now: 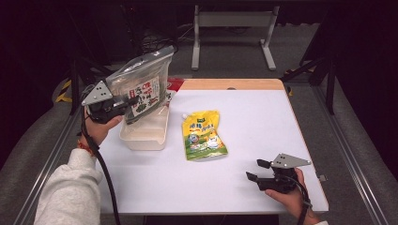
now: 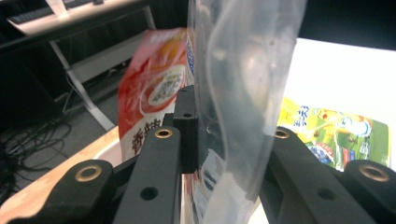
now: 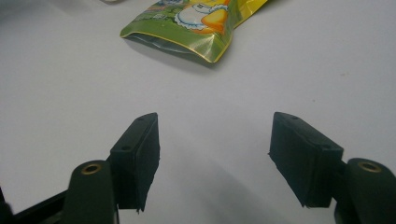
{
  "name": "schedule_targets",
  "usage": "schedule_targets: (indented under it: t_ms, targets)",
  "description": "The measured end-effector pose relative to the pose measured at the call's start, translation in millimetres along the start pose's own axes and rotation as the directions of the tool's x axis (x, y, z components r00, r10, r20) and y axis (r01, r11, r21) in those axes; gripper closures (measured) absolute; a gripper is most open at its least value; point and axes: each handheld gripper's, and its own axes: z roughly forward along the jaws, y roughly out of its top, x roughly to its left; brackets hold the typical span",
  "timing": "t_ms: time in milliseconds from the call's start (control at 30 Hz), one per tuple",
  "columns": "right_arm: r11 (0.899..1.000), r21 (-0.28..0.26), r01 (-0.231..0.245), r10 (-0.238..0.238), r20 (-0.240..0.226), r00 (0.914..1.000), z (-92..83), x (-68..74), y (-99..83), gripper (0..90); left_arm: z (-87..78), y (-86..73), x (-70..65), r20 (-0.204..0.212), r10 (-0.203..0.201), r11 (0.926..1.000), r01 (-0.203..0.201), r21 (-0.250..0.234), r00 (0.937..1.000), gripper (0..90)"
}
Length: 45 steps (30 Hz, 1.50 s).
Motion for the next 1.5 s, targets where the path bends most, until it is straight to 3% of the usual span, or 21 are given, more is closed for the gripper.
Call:
schedule_targets:
  t_ms: [167, 267, 467, 567, 667, 833, 967, 1067, 1233, 1500]
  targets:
    - [1.000, 0.001, -0.004, 0.004, 0.002, 1.0000, -0.5, 0.5, -0.8, 33.2, 8.7, -7.9, 6.1, 0.021, -0.027, 0.9996, 0.027, -0.002, 0.9994, 76.1]
    - [1.000, 0.007, -0.004, 0.004, -0.006, 1.0000, 0.5, 0.8, -1.3, 32.8, 15.3, -10.3, 6.0, 0.034, -0.016, 0.9996, 0.016, 0.022, 0.9993, 76.1]
    - [1.000, 0.020, -0.001, 0.001, -0.013, 0.9999, 3.3, 2.5, -1.8, 32.2, 19.2, -13.3, 6.4, 0.046, -0.025, 0.9995, 0.024, 0.022, 0.9986, 76.3]
    - [1.000, 0.022, -0.003, 0.004, -0.016, 0.9999, 4.2, 2.7, -2.0, 32.1, 18.1, -8.8, 5.7, 0.029, -0.013, 0.9990, 0.012, 0.042, 0.9995, 76.5]
    - [1.000, 0.021, -0.007, 0.007, -0.017, 0.9998, 4.4, 2.6, -1.8, 32.1, 13.2, -0.4, 5.8, 0.016, 0.027, 0.9977, -0.028, 0.062, 0.9995, 76.4]
    - [1.000, 0.025, -0.009, 0.009, -0.021, 0.9997, 4.7, 2.0, -1.8, 31.9, 14.0, 3.0, 9.7, 0.053, 0.028, 0.9928, -0.034, 0.115, 0.9982, 76.5]
    - [1.000, 0.031, -0.004, 0.005, -0.025, 0.9997, 5.8, 3.0, -1.8, 31.7, 20.4, -3.1, 9.4, 0.052, 0.012, 0.9905, -0.019, 0.136, 0.9986, 76.6]
    - [1.000, 0.031, -0.003, 0.004, -0.025, 0.9997, 6.2, 3.7, -1.9, 31.4, 22.7, -9.4, 8.4, 0.046, -0.001, 0.9934, -0.005, 0.115, 0.9989, 76.5]
    - [0.999, 0.040, 0.000, 0.001, -0.030, 0.9995, 8.8, 4.1, -2.1, 31.3, 26.3, -14.5, 7.3, 0.037, -0.003, 0.9926, -0.001, 0.121, 0.9993, 76.6]
    - [0.999, 0.047, 0.008, -0.006, -0.032, 0.9995, 10.8, 5.2, -1.8, 31.4, 24.2, -39.7, 20.5, 0.047, -0.106, 0.9924, 0.103, 0.067, 0.9932, 76.5]
